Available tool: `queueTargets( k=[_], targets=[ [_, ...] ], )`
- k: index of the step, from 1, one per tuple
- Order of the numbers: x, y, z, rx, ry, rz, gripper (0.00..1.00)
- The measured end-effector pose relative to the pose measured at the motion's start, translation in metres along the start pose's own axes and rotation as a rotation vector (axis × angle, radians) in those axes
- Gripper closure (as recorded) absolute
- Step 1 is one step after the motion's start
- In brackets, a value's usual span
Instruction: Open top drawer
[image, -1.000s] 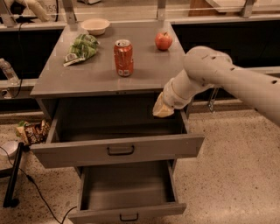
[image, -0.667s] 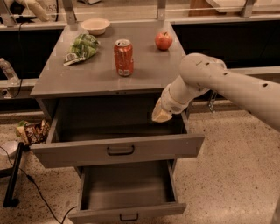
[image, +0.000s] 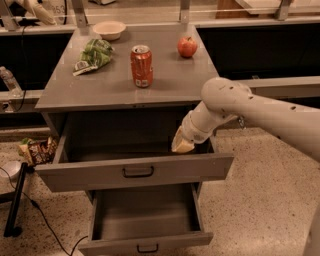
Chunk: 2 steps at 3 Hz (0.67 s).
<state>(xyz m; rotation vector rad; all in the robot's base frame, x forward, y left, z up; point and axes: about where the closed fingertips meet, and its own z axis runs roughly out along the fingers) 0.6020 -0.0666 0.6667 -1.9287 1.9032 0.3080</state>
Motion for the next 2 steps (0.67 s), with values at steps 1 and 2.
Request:
queueTargets(
  k=[1,2],
  targets=[
    [-0.0005,0.0080,0.0129,-0.026,-0.030,0.020,1.00],
    [-0.0024,0.0153,0.0156,-0.044,-0.037,0.016,1.00]
  ],
)
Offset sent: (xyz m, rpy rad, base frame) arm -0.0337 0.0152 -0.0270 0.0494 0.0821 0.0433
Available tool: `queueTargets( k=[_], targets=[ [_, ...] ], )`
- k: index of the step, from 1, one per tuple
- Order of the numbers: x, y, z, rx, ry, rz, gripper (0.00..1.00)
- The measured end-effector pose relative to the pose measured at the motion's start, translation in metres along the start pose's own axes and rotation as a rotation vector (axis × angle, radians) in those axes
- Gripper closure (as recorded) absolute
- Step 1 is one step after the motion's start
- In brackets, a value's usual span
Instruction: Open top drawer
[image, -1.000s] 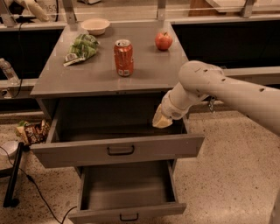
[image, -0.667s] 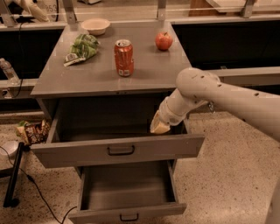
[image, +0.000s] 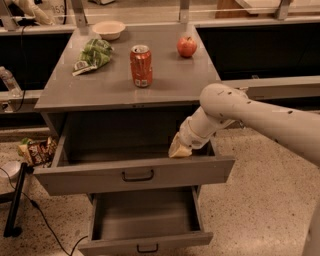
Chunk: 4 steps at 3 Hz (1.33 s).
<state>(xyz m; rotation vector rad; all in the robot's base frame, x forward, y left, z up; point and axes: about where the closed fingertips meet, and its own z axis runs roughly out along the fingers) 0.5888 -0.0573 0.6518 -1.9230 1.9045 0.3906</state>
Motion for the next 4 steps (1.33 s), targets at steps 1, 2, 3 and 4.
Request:
queueTargets(
  k=[1,2,3,4],
  targets=[
    [0.012,0.027,0.005,-0.053,0.018,0.008,1.00],
    [0.013,0.031,0.005,-0.059,0.020,0.008,1.00],
    [0.030,0.080,0.009,-0.153,0.052,0.011,1.00],
    [0.030,0.077,0.008,-0.153,0.052,0.011,1.00]
  ],
)
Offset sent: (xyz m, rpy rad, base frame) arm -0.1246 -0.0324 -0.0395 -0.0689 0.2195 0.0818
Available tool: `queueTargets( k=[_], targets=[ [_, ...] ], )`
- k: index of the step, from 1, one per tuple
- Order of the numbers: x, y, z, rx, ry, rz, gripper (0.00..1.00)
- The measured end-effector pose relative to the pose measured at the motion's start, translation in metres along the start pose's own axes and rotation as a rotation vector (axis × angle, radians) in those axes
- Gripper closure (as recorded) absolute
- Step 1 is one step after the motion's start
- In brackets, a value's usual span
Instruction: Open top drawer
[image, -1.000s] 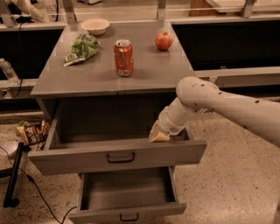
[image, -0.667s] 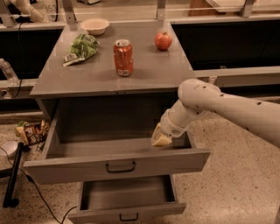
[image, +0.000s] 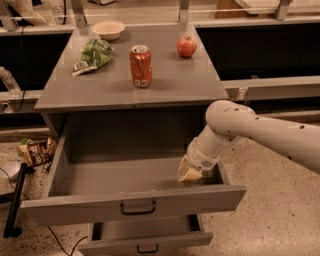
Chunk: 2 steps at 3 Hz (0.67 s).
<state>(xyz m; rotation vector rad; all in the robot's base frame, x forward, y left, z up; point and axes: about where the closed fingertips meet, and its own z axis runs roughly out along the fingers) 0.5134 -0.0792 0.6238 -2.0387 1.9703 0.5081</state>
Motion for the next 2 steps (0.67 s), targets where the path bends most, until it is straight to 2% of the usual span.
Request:
queueTargets(
  k=[1,2],
  targets=[
    [0.016,0.034,-0.002,-0.051,0.024,0.000,1.00],
    [0.022,0.046,-0.009,-0.061,0.030,0.001,1.00]
  ],
)
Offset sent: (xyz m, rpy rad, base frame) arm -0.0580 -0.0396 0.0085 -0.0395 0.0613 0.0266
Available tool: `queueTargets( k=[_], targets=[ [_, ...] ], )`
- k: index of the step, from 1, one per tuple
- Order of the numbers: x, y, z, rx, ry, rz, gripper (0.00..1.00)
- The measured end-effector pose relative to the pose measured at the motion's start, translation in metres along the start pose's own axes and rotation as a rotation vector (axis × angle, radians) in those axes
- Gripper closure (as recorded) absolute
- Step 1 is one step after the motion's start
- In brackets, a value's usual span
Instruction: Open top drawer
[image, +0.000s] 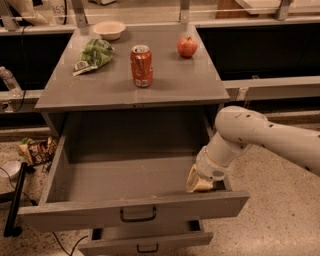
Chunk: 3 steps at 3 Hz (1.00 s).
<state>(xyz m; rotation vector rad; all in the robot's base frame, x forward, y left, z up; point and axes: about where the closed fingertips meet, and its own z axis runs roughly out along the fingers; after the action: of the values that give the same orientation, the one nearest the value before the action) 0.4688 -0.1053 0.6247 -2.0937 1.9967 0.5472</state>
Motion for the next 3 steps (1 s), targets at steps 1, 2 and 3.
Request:
queueTargets(
  k=[1,2,3],
  targets=[
    [-0.010,-0.008,-0.025,0.059,-0.038,-0.005,1.00],
    [-0.046,-0.033,-0.081,0.226,-0.124,-0.059,1.00],
    [-0.068,-0.048,-0.122,0.338,-0.184,-0.095,1.00]
  ],
)
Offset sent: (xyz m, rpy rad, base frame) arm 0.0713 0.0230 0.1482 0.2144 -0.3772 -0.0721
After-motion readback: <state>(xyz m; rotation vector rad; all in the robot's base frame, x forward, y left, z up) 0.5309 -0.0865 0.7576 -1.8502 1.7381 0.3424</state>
